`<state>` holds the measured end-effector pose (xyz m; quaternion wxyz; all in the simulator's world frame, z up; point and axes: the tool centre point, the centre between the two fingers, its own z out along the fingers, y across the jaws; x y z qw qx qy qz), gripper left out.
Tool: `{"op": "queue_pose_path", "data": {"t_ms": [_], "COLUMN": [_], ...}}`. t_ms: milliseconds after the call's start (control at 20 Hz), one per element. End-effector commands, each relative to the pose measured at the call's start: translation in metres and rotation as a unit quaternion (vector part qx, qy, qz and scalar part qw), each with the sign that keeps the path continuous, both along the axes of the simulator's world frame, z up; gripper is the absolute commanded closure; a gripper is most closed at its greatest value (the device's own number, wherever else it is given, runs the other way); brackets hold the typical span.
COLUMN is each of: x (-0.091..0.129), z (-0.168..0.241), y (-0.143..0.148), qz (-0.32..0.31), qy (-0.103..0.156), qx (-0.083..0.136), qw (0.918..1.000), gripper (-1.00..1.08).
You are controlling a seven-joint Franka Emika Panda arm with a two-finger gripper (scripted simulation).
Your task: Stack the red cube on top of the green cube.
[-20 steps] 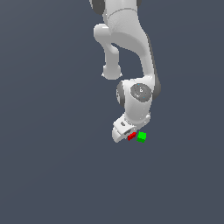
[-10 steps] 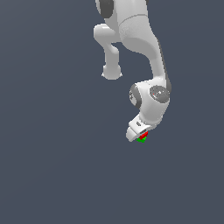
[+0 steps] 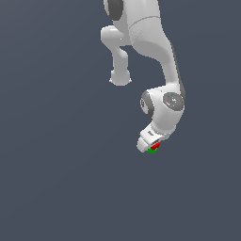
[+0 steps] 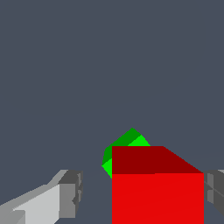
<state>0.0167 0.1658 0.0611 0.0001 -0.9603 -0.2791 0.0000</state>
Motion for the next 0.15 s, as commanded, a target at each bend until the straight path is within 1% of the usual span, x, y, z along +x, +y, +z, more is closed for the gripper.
{"op": "queue_pose_path", "data": {"t_ms": [0, 100], "x": [0.0001, 0.0001], "z": [0.0, 0.0], "y": [0.0, 0.0], "qz": [0.0, 0.0], "qy": [0.0, 0.0], "qx": [0.0, 0.0], "qw": [1.0, 1.0], "gripper": [-0.92, -0.92]}}
